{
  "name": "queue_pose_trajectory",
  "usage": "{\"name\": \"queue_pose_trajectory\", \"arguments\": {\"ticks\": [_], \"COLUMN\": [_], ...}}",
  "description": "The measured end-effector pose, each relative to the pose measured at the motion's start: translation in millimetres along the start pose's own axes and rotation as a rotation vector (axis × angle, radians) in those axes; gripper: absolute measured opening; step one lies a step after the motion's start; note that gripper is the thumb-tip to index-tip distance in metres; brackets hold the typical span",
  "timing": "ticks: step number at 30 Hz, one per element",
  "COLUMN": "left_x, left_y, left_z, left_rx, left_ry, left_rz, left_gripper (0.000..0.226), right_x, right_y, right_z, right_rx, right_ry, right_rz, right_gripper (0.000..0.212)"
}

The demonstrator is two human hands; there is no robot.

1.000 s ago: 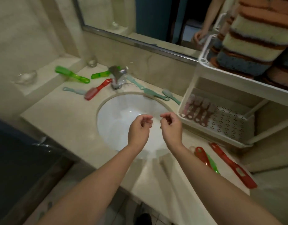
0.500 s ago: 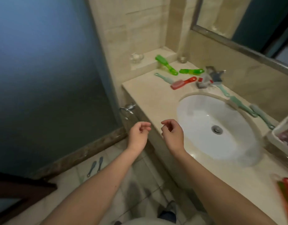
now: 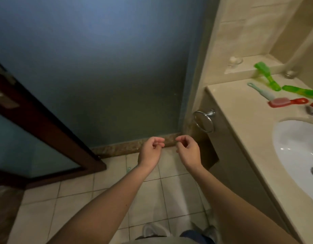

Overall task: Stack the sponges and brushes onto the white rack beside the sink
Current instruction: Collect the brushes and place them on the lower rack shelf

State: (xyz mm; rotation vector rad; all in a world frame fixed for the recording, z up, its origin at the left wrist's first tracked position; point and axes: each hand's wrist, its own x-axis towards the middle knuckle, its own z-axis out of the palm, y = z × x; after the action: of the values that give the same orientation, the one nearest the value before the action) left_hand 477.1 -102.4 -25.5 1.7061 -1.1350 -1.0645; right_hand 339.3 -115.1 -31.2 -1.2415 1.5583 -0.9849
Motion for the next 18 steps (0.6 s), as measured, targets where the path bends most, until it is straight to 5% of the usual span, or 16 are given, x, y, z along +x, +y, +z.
{"name": "queue_pose_trajectory", "arguments": {"ticks": [18], "left_x": [-6], "left_y": [-126], "left_z": [-151], "left_rx": [-0.195], "left_ry": [0.423], "left_rz": [-0.31], "left_gripper": [0.029], "right_x": [8], "right_y": [0], "right_z": [196], "right_rx": [-0.263], "right_ry": [-0.573], "right_rz": [0.014], "right_gripper": [0.023]}}
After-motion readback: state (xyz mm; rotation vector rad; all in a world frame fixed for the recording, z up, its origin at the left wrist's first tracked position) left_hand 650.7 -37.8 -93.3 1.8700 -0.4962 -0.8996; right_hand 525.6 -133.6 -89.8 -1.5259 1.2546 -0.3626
